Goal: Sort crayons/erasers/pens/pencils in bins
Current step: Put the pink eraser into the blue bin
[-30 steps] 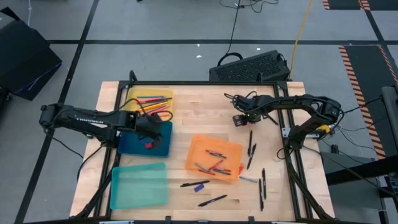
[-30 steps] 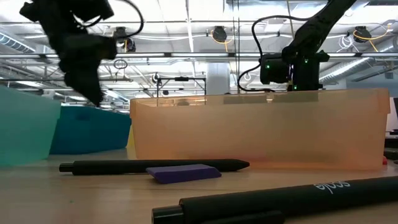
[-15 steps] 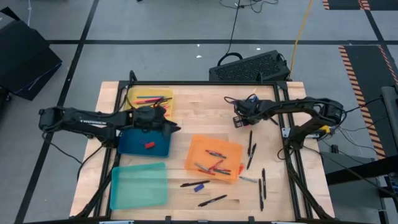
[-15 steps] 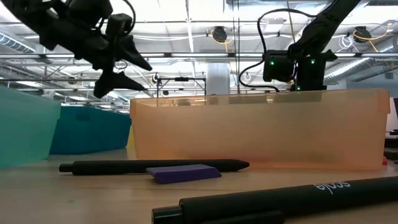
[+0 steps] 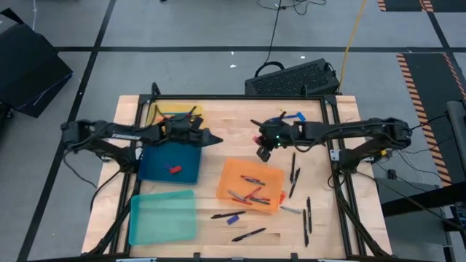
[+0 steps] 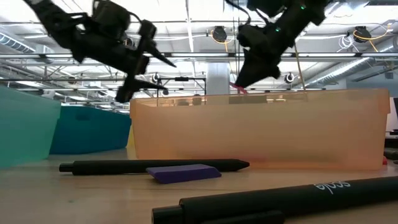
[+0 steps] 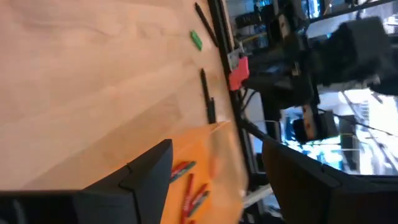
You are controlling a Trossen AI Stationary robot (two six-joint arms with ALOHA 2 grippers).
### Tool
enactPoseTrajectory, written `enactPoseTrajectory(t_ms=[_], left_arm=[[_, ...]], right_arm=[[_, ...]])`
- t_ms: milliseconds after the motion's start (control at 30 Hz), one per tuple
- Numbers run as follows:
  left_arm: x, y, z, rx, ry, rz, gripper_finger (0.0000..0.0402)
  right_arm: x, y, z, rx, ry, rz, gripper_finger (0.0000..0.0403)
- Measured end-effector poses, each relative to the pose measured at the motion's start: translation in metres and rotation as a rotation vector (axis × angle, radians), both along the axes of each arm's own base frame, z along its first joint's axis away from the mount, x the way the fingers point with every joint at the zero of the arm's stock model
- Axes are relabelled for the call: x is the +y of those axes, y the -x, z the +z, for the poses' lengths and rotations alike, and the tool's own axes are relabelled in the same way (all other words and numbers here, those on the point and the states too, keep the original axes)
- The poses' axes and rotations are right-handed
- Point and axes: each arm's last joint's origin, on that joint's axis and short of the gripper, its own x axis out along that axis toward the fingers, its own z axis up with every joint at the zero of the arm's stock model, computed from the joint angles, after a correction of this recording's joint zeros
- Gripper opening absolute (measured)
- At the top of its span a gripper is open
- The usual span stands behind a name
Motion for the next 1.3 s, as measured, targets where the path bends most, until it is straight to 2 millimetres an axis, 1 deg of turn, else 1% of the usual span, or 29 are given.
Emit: enactPoseTrajectory(t_ms=[167, 267, 367, 433, 533, 600, 867, 1100, 1167, 1267, 1300], left_arm=[[0.014, -0.040, 0.009, -0.017, 0.060, -0.068, 0.0248], [0.020, -0.063, 0.014, -0.032, 0.063, -0.099, 0.0248], [0.025, -0.080, 0.016, -0.040, 0.066, -0.116, 0.0248], [0.027, -0.088, 0.017, -0.049, 0.069, -0.146, 0.0248], [0.027, -0.093, 0.017, -0.049, 0.069, -0.176, 0.0243], [0.027, -0.093, 0.017, -0.050, 0.068, -0.176, 0.0232], [0.026, -0.092, 0.017, -0.048, 0.029, -0.208, 0.0142], [0.028, -0.090, 0.016, -0.028, 0.001, -0.221, 0.0100], [0.028, -0.090, 0.015, -0.023, -0.007, -0.218, 0.0076], [0.029, -0.090, 0.014, -0.016, -0.026, -0.207, 0.0024], [0.029, -0.090, 0.014, -0.015, -0.034, -0.204, 0.0018]], right_arm=[[0.008, -0.028, 0.016, -0.004, 0.084, 0.095, 0.0064], [0.010, -0.043, 0.015, 0.014, 0.112, 0.133, 0.0064], [0.009, -0.052, 0.020, -0.003, 0.128, 0.146, 0.0064], [0.009, -0.052, 0.022, -0.007, 0.136, 0.153, 0.0064], [0.009, -0.052, 0.021, 0.004, 0.141, 0.160, 0.0064], [0.009, -0.052, 0.021, 0.005, 0.147, 0.164, 0.0064], [0.007, -0.051, 0.024, -0.003, 0.144, 0.156, 0.0064], [0.007, -0.050, 0.026, -0.007, 0.157, 0.166, 0.0064], [0.007, -0.050, 0.026, -0.003, 0.162, 0.171, 0.0064], [0.006, -0.050, 0.026, 0.003, 0.179, 0.182, 0.0064], [0.006, -0.050, 0.026, 0.005, 0.184, 0.185, 0.0065]])
